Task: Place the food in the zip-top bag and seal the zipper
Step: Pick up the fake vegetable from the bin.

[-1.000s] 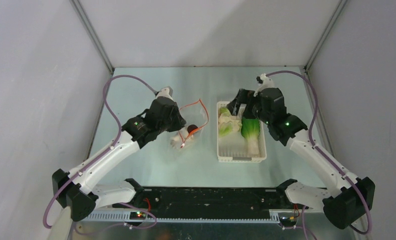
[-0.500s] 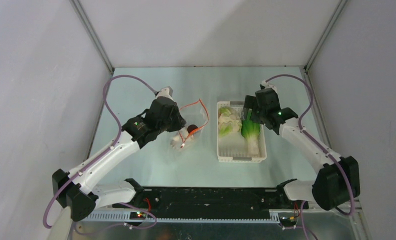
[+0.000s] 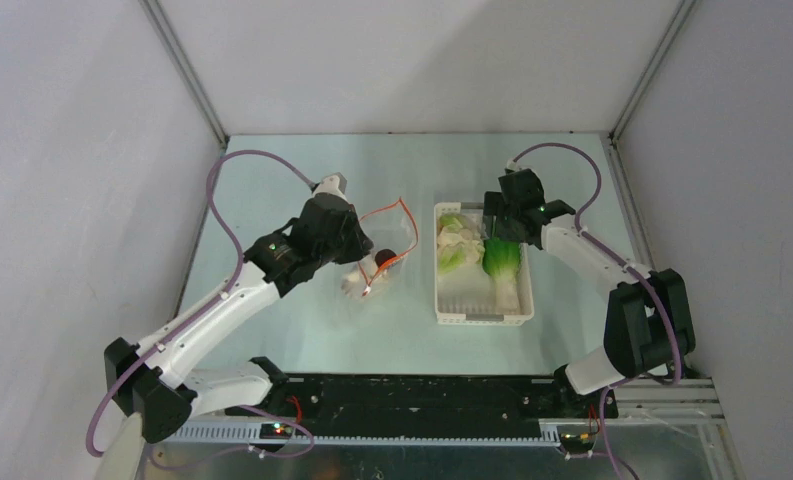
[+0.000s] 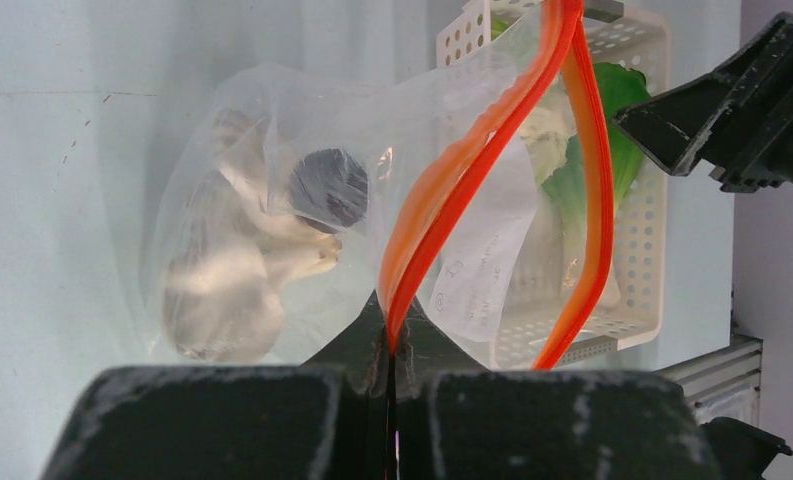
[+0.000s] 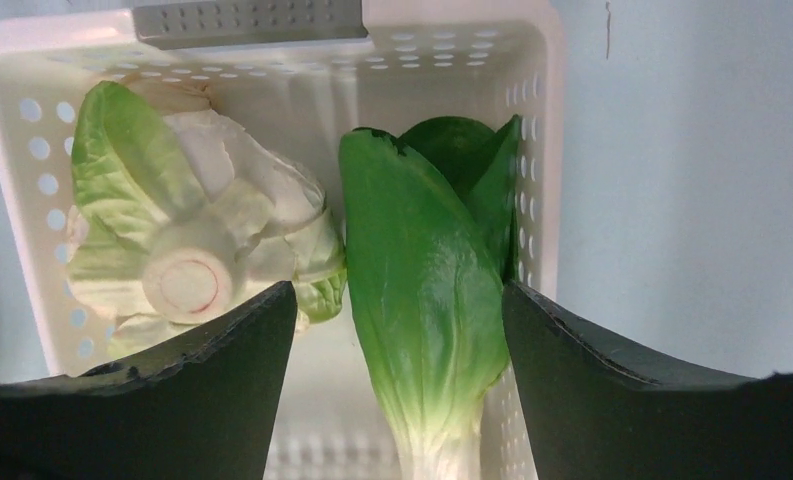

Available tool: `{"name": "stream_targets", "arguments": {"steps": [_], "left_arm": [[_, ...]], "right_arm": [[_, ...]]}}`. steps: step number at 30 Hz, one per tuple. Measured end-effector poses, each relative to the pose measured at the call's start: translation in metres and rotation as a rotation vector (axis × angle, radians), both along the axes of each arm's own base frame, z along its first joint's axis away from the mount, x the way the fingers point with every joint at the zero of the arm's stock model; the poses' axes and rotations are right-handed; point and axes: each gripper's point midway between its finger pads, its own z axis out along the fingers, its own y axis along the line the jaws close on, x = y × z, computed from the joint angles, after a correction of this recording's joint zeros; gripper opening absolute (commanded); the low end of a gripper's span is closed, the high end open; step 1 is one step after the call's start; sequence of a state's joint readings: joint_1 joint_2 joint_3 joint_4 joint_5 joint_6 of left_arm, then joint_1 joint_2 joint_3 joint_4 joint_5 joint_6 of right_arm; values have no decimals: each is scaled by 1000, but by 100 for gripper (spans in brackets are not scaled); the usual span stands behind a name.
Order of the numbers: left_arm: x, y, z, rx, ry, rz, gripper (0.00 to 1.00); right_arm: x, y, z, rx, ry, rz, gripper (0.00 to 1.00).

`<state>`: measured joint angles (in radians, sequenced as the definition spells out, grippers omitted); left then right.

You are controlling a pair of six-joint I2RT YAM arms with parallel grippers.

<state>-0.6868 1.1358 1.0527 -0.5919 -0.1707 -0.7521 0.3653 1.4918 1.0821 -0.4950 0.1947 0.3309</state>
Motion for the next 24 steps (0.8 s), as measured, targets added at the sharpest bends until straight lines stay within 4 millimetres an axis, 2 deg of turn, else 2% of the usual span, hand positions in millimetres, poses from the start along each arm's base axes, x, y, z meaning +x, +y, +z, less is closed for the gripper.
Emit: {"name": "stream_targets", "arguments": {"steps": [11, 18, 22, 24], "left_arm": [[0, 0, 0, 0, 0, 0, 0], [0, 0, 0, 0, 1, -1, 0], [0, 0, 0, 0, 1, -1, 0], [0, 0, 0, 0, 1, -1, 0]], "right_arm": [[18, -3, -20, -93, 45, -1, 79], [19, -4, -41, -145, 100, -4, 78], [20, -3, -51, -172, 126, -4, 75], [21, -3, -54, -179, 134, -5, 65]]}}
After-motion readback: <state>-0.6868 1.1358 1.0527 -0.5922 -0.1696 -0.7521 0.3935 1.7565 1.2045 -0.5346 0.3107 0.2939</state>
